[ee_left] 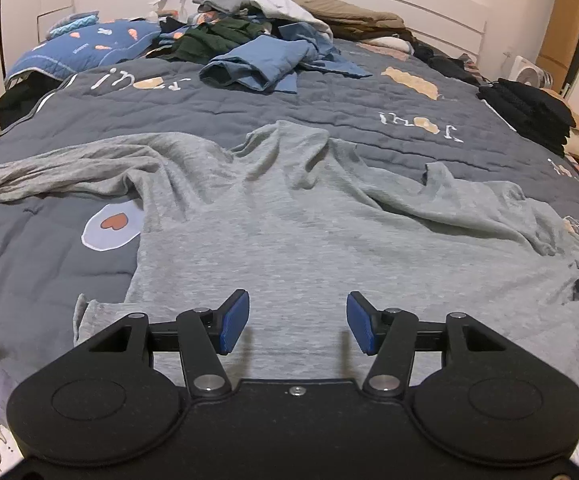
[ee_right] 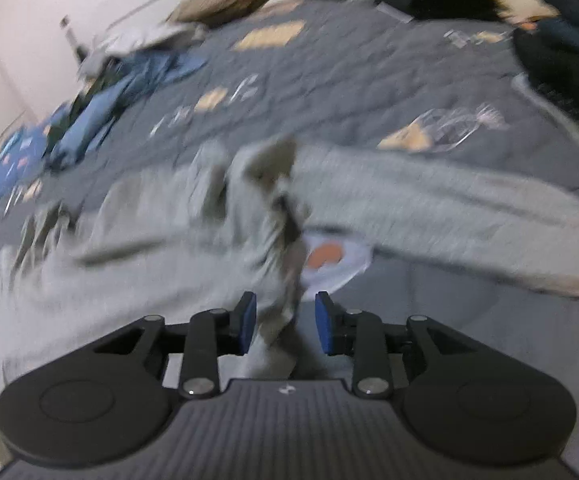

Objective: Fold clothes

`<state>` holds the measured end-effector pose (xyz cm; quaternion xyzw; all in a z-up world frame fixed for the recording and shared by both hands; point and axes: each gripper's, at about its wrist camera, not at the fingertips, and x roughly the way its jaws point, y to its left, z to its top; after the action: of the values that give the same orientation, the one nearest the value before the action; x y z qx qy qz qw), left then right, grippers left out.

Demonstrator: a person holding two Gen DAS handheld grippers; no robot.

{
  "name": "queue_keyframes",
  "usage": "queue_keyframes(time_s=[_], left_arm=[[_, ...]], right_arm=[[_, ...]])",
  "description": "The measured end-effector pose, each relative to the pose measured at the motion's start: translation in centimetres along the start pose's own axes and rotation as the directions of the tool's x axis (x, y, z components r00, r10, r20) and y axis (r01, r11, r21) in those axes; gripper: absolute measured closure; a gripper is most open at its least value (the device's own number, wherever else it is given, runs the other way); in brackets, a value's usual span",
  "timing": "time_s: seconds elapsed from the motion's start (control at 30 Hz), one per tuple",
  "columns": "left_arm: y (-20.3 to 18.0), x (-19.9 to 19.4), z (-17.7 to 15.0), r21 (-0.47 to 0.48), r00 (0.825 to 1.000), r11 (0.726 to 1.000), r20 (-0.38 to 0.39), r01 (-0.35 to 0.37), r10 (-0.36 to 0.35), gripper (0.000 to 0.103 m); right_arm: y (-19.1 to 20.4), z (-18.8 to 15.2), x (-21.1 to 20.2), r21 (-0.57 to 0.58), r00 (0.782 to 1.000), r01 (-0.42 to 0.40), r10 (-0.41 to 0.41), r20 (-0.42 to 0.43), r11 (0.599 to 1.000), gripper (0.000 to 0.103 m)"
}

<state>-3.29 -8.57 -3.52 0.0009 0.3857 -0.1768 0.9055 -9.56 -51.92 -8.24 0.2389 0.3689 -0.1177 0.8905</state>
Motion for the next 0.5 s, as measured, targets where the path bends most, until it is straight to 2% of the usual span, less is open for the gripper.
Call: queue_keyframes(time_s=[0.1,0.13,0.23,0.33,0.43,0.5], left_arm=[[-0.4,-0.4,0.0,0.007,1.0,1.0,0.009,0.007,-0.007,0.048],[-0.5,-0.5,0.0,0.01,1.0,1.0,0.011,0.009,-0.01,0.047],[-0.4,-0.3,0.0,0.009,1.0,1.0,0.009,0.001,-0.001,0.047],[0.0,-0.2,0.1,-0.008,1.0,1.0,0.006,-0.01,0.01,0.047],[0.4,-0.3,0.2,-0.022,1.0,1.0,0.007,-0.013,0.013,0.047],[0.4,-0.4,0.3,-0.023,1.0,1.0,0.01,-0.01,0.01,0.047]], right_arm=[[-0.1,-0.6,0.7,0.002,0.999,-0.005,0.005,-0.032,1.0,0.073],[-0.1,-0.8,0.9,0.003,0.999,-0.007,0.007,-0.042,1.0,0.076],[-0.1,-1.4,1.7,0.005,0.997,-0.012,0.013,-0.073,1.0,0.098],[-0.6,-1.2,0.6,0.008,0.999,0.013,-0.012,-0.045,1.0,0.1],[-0.5,-0.9,-1.0,-0.075,0.991,0.128,-0.125,0.036,0.989,0.103],[-1.1,-0.7,-1.4,-0.065,0.991,0.131,-0.129,0.033,0.989,0.103]])
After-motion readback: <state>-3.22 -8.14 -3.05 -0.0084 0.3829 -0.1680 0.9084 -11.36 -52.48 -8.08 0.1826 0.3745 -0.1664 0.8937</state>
